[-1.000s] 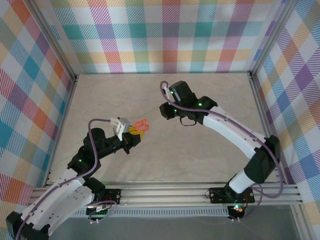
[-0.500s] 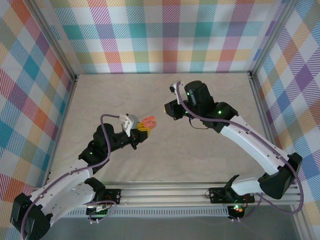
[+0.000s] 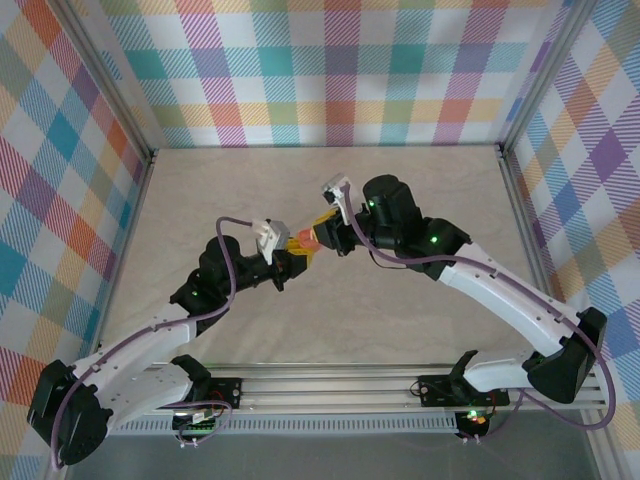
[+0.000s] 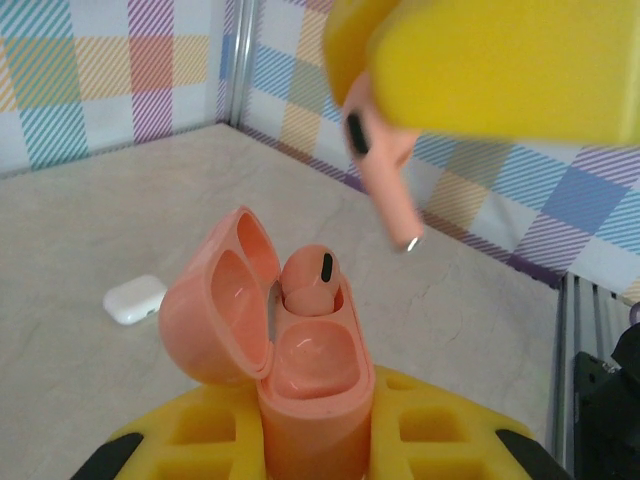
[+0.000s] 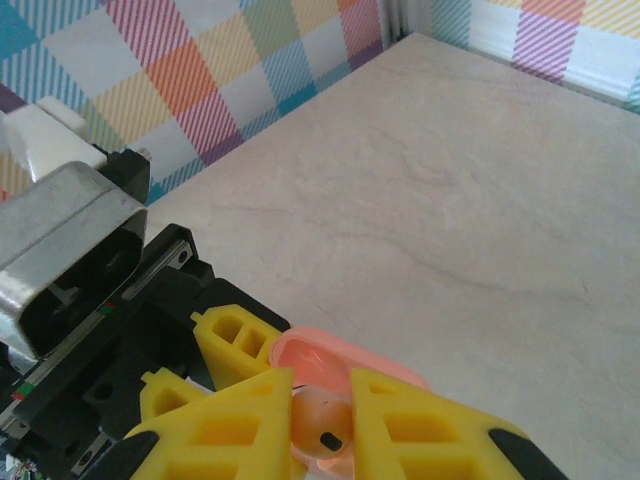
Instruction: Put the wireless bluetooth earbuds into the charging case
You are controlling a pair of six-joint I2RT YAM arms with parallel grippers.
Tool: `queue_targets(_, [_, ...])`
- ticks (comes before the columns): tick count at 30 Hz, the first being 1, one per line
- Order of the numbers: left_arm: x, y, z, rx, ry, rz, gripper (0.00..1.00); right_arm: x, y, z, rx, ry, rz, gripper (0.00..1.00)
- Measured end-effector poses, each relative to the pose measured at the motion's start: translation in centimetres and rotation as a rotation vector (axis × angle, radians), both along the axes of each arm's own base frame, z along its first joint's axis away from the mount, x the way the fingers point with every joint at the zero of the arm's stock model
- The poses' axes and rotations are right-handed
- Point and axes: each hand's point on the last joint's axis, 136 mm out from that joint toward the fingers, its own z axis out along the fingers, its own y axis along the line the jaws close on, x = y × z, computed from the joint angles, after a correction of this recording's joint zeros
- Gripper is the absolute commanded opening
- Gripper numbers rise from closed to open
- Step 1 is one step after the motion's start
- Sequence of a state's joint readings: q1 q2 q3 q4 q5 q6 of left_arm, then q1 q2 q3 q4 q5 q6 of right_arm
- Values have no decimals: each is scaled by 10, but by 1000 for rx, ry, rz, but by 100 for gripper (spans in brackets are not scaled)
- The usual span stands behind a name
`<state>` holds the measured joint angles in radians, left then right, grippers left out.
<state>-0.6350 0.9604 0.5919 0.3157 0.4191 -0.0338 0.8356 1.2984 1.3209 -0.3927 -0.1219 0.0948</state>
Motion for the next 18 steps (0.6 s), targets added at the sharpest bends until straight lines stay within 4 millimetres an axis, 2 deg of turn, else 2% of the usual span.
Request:
queue_targets(9, [-5, -5, 6, -12, -13, -29, 9, 2, 5, 5, 20, -48, 25, 19])
queue_targets(18, [-5, -4, 6, -9, -9, -27, 10, -7, 13, 0, 16, -67, 87, 19])
